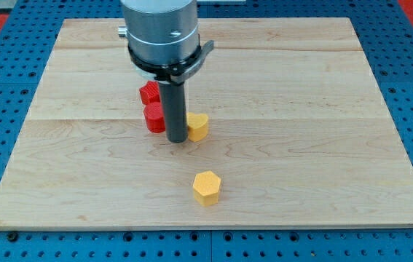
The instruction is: Move yellow hexagon adjacent to yellow heart
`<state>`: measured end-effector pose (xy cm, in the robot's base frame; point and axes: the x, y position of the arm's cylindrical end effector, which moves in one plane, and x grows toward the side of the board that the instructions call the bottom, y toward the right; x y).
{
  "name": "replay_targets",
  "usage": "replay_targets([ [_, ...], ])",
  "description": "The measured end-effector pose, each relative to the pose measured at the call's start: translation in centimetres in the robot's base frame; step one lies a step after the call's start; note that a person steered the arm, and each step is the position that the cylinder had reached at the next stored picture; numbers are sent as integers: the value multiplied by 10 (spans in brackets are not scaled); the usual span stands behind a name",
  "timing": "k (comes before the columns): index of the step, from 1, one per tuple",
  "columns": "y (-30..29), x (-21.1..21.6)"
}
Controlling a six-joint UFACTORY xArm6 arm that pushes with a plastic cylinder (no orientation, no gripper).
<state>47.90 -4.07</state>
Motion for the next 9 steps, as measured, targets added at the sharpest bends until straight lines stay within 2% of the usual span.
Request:
replay_targets([
  [1, 30, -2],
  [2, 40, -14],
  [3, 40, -6],
  [4, 21, 41],
  [5, -66, 57],
  [6, -92, 89],
  [7, -20, 112],
  [8, 85, 110],
  [9, 146, 81],
])
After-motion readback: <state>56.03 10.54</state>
